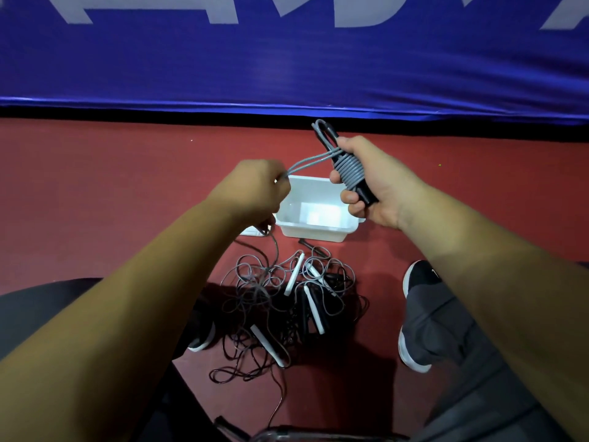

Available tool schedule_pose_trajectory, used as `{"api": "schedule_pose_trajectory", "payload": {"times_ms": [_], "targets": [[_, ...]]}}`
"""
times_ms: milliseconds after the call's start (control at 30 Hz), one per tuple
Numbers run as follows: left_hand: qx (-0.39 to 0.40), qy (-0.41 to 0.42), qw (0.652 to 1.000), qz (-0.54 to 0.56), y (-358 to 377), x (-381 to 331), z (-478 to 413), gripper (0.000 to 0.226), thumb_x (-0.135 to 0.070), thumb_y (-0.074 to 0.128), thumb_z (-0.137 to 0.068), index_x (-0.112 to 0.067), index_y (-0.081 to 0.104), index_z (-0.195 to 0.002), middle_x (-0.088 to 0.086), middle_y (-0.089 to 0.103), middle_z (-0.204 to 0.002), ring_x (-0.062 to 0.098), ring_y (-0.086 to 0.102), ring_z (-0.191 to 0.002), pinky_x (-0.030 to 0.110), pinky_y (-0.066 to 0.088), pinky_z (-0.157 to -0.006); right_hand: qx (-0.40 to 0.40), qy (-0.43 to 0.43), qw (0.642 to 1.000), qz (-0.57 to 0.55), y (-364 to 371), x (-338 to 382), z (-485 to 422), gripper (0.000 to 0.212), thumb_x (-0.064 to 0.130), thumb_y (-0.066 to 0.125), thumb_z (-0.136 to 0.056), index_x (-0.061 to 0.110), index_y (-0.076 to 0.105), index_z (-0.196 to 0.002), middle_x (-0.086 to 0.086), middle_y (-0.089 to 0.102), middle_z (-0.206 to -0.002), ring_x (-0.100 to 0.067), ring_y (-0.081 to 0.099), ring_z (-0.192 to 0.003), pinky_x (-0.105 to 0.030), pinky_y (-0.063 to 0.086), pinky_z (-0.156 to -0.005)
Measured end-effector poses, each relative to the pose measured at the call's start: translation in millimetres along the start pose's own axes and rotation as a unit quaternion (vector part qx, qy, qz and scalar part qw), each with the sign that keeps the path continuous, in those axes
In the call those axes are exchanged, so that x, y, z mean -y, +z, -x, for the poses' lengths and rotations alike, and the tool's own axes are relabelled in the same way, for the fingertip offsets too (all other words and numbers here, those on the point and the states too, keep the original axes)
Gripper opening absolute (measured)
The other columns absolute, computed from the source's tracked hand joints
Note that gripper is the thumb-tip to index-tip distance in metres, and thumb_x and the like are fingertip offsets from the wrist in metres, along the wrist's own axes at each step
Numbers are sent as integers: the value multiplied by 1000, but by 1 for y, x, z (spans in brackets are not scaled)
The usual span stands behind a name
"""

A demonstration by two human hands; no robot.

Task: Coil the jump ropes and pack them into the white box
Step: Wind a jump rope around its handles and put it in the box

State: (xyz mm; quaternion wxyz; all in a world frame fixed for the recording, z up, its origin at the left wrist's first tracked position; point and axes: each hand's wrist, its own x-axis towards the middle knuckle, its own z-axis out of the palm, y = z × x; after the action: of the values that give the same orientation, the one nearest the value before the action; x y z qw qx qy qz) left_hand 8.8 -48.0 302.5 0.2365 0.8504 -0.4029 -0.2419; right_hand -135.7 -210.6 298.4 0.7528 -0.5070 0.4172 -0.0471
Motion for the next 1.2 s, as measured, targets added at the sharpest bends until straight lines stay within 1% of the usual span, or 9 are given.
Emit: {"api": "schedule_pose_trajectory", "payload": {"times_ms": [67, 167, 333, 467, 600, 733, 833, 1000, 1200], "targets": [[-7, -20, 995, 101, 0, -4, 1, 20, -21, 54, -108, -5, 64, -100, 16, 73, -79, 23, 73, -54, 36, 62, -51, -6, 7, 1000, -9, -1, 2, 0, 32, 53, 63, -95, 21, 64, -95, 2, 66, -81, -12, 40, -47, -20, 27, -43], [22, -47, 946, 320, -2, -6, 1, 19, -19, 60, -107, -3, 66, -101, 22, 77, -100, 30, 79, -84, 42, 66, -78, -23, 18, 999, -28, -4, 4, -2, 31, 51, 62, -95, 20, 64, -97, 3, 65, -79, -10, 40, -48, -19, 26, -42], [69, 14, 899, 431, -12, -4, -2, 12, -6, 59, -104, -4, 71, -105, 16, 78, -108, 30, 76, -107, 31, 60, -96, -30, 43, 997, -52, -7, 3, -7, 33, 51, 62, -96, 18, 63, -98, 1, 63, -80, -10, 41, -47, -20, 29, -39], [125, 54, 931, 337, -20, 0, 2, 21, 3, 65, -99, -3, 72, -118, 12, 79, -111, 27, 76, -109, 31, 58, -100, -27, 47, 996, -71, -10, 6, -7, 33, 53, 63, -99, 20, 62, -102, 2, 63, -78, -9, 41, -46, -20, 29, -37], [64, 66, 993, 75, -21, 4, 1, 25, -16, 86, -85, -26, 81, -107, -6, 81, -90, 14, 76, -93, 24, 54, -88, -7, 47, 995, -89, -12, 10, -4, 35, 58, 67, -97, 24, 61, -101, 2, 62, -76, -8, 38, -46, -19, 29, -36], [45, 86, 993, -64, -13, 9, -4, 9, -29, 82, -89, -22, 76, -90, -6, 76, -73, 4, 70, -70, 30, 54, -70, 17, 26, 997, -70, -10, 13, 2, 42, 66, 74, -90, 27, 59, -97, 4, 61, -78, -8, 32, -49, -19, 24, -37], [38, 71, 993, -90, -6, 17, -9, 22, -36, 70, -99, -22, 69, -82, -4, 71, -68, 9, 66, -60, 28, 48, -63, 57, 11, 996, -71, -8, 14, 6, 32, 57, 71, -95, 27, 58, -97, 4, 59, -81, -9, 27, -49, -19, 20, -38], [20, 13, 987, 158, -4, 19, -11, 29, -33, 63, -105, -11, 71, -88, 3, 68, -66, 15, 77, -73, 35, 58, -74, 89, 13, 991, -100, -8, 21, 9, 27, 51, 61, -99, 27, 54, -90, 7, 55, -78, -8, 26, -47, -19, 17, -39], [-15, 24, 899, 436, -9, 8, -7, 30, -34, 58, -108, -10, 65, -91, 3, 47, -64, 20, 65, -60, 39, 58, -78, 32, -1, 993, -110, -8, 16, 2, 38, 55, 62, -103, 19, 65, -113, -5, 76, -89, -14, 59, -55, -24, 49, -49]]}}
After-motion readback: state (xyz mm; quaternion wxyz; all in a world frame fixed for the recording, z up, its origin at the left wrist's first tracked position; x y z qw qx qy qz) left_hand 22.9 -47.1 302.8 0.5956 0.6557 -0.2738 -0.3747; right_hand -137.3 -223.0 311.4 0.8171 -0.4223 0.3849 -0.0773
